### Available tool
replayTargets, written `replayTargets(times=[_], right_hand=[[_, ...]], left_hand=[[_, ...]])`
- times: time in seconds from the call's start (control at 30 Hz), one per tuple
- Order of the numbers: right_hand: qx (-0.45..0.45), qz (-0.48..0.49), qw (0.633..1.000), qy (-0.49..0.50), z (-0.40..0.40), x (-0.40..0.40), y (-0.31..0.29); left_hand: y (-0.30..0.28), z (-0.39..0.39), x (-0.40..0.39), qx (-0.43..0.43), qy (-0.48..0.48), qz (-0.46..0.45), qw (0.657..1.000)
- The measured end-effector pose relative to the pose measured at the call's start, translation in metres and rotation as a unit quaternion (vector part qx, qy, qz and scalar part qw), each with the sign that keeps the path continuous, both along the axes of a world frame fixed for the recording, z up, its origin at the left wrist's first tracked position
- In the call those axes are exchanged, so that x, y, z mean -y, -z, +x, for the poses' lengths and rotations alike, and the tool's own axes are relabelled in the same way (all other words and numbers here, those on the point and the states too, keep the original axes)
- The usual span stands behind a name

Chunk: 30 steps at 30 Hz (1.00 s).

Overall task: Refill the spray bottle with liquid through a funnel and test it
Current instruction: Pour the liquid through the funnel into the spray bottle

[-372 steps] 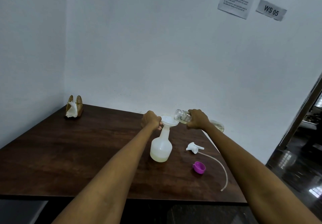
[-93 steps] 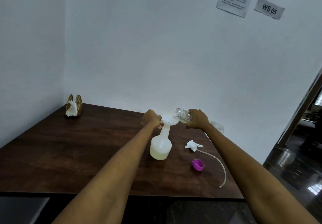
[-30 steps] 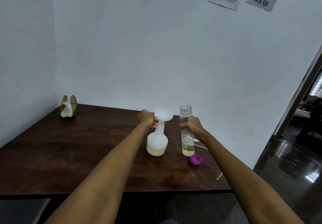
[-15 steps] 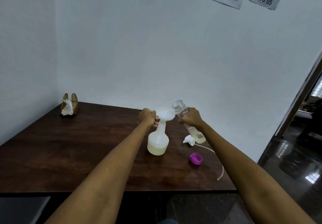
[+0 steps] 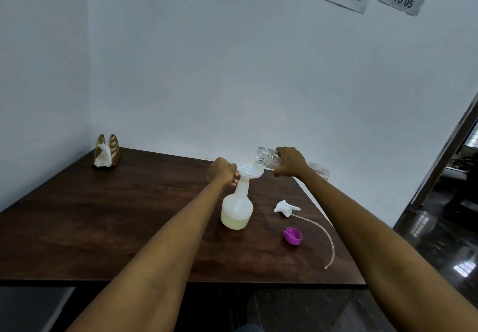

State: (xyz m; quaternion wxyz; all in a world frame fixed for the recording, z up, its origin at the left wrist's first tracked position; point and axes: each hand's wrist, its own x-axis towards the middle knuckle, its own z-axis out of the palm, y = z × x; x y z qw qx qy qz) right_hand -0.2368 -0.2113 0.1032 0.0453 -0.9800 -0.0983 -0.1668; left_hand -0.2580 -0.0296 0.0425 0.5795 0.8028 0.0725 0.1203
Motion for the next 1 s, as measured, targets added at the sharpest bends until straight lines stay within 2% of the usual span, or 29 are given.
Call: replayTargets(times=[0.37,1.0], right_hand=[[0.018,-0.066,0.998,-0.005,0.0007,0.0013,-0.0008],[0.022,-0.061,0.998,-0.016,0.0022,0.0034,0.0053]], left_hand=[[-0.0016,-0.0014,-0.0012,-0.007,-0.003,0.006,1.0],[-0.0022,-0.001,-0.0027,-0.005,-0.001,-0.004,1.0]])
